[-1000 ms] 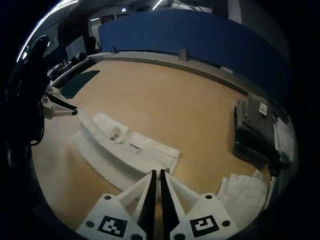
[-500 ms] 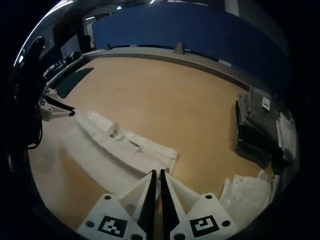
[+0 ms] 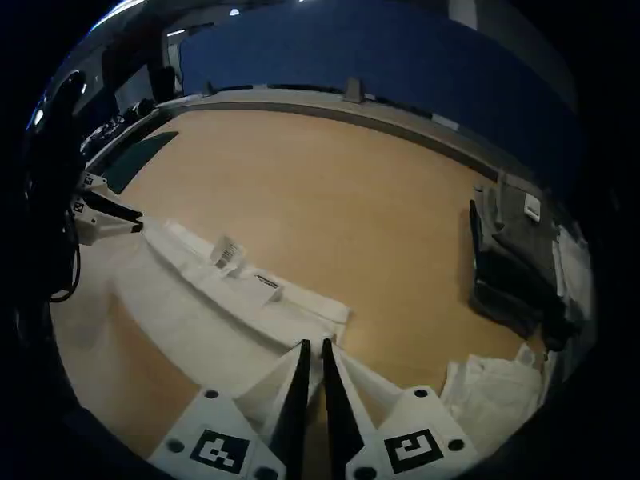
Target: Fold towel
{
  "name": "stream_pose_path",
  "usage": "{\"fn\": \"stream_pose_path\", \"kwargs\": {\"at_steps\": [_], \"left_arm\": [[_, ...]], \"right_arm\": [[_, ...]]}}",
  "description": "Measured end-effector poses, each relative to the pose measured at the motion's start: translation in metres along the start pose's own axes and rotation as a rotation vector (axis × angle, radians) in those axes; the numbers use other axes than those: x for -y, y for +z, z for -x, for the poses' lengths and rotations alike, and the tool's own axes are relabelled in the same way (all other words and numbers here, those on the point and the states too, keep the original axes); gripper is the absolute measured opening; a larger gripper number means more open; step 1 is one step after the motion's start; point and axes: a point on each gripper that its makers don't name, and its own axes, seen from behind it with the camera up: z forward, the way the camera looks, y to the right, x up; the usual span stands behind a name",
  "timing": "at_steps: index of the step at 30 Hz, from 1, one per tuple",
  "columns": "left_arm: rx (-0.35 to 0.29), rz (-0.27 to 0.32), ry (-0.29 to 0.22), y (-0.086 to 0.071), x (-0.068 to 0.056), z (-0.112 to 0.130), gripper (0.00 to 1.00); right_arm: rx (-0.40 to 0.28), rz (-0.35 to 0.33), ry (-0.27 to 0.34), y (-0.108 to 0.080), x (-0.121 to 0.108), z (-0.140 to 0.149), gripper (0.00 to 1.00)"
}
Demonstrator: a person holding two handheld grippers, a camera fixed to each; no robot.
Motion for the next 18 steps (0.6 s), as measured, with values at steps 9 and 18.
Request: {"fn": "stream_pose_path", "kwargs": {"at_steps": [9, 18], "left_arm": [[-0.013, -0.025, -0.016, -0.003, 0.011, -0.003, 0.60], [-0.007, -0.034, -0.004, -0.007, 0.012, 0.001, 0.60]], "right_arm": [[-0.003, 0.044, -0.005, 0.000, -0.012, 0.001, 0.68], [0.003, 0.084, -0.025, 0.003, -0.020, 0.003, 0.68]]}}
